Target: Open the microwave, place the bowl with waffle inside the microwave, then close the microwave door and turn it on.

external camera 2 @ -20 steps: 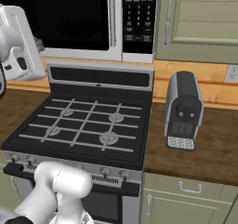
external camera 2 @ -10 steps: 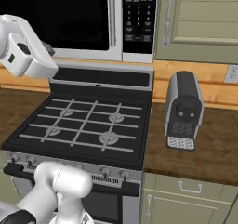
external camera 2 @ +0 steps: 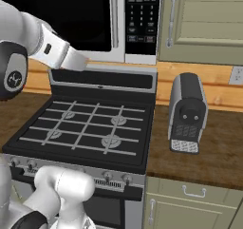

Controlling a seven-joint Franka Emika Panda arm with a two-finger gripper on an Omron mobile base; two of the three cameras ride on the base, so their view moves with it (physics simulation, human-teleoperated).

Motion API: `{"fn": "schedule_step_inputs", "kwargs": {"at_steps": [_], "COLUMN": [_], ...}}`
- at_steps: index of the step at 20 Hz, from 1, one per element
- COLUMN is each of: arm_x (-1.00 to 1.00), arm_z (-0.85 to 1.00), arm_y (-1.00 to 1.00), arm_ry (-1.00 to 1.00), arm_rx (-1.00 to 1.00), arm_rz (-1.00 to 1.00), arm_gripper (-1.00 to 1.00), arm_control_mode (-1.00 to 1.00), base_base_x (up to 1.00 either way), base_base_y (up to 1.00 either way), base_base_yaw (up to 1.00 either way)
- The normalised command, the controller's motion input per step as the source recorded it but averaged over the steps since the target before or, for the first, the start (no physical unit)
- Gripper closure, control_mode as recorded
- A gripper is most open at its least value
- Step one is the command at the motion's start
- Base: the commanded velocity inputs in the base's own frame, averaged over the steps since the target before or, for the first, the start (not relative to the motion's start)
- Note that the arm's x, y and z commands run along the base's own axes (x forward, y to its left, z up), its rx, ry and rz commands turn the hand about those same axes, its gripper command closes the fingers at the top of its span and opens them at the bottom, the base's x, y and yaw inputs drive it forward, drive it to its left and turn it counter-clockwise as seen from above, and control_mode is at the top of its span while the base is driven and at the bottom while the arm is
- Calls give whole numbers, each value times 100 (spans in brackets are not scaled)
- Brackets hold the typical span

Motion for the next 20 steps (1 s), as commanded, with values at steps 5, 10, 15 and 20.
{"fn": "schedule_step_inputs", "kwargs": {"at_steps": [5,10,15,20], "arm_x": [0,-3,0,25], "arm_z": [-4,-27,-36,-19], "arm_y": [-34,-33,-7,0], "arm_ry": [-16,-42,-39,-6], "arm_rx": [-2,-8,-9,0], "arm_rz": [31,5,0,1], "arm_gripper": [100,100,100,100], "arm_control_mode": [-100,-100,-100,-100], "base_base_x": [0,0,0,0], "base_base_y": [0,0,0,0], "base_base_yaw": [0,0,0,0]}}
